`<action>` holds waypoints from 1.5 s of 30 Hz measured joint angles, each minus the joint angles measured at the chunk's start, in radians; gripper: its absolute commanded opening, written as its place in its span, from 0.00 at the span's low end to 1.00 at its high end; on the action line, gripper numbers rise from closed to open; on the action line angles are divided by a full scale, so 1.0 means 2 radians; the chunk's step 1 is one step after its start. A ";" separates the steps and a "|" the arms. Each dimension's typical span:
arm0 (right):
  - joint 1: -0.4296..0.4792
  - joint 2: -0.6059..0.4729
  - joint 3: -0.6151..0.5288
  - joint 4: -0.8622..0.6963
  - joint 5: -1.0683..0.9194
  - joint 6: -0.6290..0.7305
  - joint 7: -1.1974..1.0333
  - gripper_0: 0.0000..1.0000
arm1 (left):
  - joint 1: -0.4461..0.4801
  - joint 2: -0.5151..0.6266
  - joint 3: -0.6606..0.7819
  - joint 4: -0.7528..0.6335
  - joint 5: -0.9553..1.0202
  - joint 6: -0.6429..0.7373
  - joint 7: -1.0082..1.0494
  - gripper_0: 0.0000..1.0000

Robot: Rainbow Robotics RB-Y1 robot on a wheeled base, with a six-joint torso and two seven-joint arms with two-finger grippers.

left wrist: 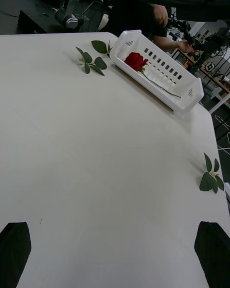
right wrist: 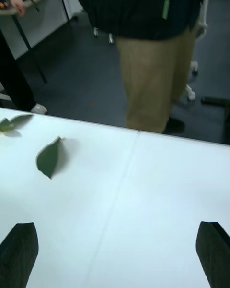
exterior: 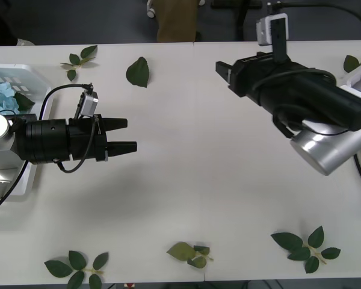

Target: Place the red flowers into the right box and the blue flowers into the left box. If a person shows an open palm, hand one flower to the person first, then continue sorting.

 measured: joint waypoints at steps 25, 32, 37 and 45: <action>-0.076 -0.194 0.238 0.111 -0.252 -0.208 0.031 0.95 | 0.000 0.000 0.000 0.001 0.000 0.000 0.000 1.00; -0.042 -0.114 0.100 0.092 -0.338 -0.023 0.194 0.95 | 0.000 0.000 0.000 0.001 0.000 0.000 0.000 1.00; -0.015 -0.064 0.019 0.118 -0.488 0.038 0.446 0.95 | 0.000 0.000 0.000 0.001 0.000 0.000 0.000 1.00; 0.010 -0.026 -0.043 0.231 -0.787 0.086 0.794 0.95 | 0.000 0.000 0.000 0.001 0.000 -0.001 0.000 1.00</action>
